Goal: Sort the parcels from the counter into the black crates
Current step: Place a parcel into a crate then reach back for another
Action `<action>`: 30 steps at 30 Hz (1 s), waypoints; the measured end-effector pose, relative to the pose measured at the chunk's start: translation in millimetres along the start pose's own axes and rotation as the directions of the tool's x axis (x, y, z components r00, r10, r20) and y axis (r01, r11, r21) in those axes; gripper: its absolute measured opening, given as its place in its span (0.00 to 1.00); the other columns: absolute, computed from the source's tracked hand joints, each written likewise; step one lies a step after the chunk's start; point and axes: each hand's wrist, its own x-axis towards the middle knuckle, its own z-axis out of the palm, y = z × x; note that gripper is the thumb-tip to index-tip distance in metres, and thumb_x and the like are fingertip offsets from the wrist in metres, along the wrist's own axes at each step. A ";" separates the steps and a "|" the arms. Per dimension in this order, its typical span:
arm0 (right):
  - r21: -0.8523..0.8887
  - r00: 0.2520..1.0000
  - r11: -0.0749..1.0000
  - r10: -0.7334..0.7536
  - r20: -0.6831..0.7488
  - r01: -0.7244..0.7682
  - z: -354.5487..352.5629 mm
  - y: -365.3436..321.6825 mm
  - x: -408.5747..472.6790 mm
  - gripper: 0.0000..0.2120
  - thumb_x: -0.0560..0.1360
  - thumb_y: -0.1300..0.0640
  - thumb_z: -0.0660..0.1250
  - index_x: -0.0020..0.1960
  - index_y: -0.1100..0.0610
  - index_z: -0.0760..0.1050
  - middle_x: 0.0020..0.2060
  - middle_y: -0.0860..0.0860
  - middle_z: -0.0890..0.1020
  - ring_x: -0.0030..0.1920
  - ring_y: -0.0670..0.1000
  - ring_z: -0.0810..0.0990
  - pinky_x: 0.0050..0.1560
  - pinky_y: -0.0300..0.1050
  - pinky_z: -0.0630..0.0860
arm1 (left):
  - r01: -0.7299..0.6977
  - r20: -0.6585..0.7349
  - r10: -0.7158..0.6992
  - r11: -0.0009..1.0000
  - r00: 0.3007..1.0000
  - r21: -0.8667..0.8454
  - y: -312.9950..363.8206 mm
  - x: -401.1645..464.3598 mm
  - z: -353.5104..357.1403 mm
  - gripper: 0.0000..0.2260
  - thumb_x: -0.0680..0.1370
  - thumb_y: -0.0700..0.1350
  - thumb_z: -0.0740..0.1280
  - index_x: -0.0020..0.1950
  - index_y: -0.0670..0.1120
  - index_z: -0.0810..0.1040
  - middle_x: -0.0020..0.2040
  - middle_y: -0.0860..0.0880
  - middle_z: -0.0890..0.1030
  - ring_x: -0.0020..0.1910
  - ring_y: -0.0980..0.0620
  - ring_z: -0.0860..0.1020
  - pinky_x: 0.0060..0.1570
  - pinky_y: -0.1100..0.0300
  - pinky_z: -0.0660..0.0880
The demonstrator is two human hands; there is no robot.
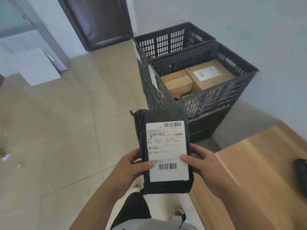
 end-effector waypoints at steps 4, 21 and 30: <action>-0.054 0.998 0.997 0.048 0.028 -0.047 36.7 -15.2 49.8 0.21 0.75 0.58 0.74 0.67 0.53 0.77 0.57 0.48 0.87 0.58 0.52 0.86 0.65 0.60 0.79 | -0.003 -0.052 0.000 0.998 0.999 -0.064 8.3 24.8 -46.2 0.25 0.71 0.44 0.76 0.68 0.46 0.78 0.62 0.49 0.85 0.60 0.45 0.84 0.65 0.40 0.77; -0.092 0.998 0.994 0.065 0.018 -0.063 238.9 -137.2 250.8 0.26 0.69 0.53 0.75 0.66 0.53 0.77 0.56 0.50 0.87 0.55 0.56 0.87 0.60 0.64 0.80 | -0.020 0.029 0.022 0.996 0.999 -0.086 136.5 175.2 -290.4 0.21 0.78 0.37 0.73 0.70 0.47 0.77 0.63 0.50 0.84 0.61 0.47 0.83 0.64 0.47 0.78; 0.023 0.992 0.995 0.095 -0.078 -0.093 225.3 -177.0 355.5 0.17 0.78 0.60 0.71 0.66 0.55 0.78 0.56 0.52 0.88 0.55 0.55 0.87 0.58 0.56 0.81 | 0.016 0.078 -0.015 1.000 0.997 -0.010 201.8 292.1 -306.5 0.23 0.74 0.44 0.76 0.68 0.49 0.77 0.62 0.53 0.85 0.59 0.48 0.85 0.60 0.46 0.81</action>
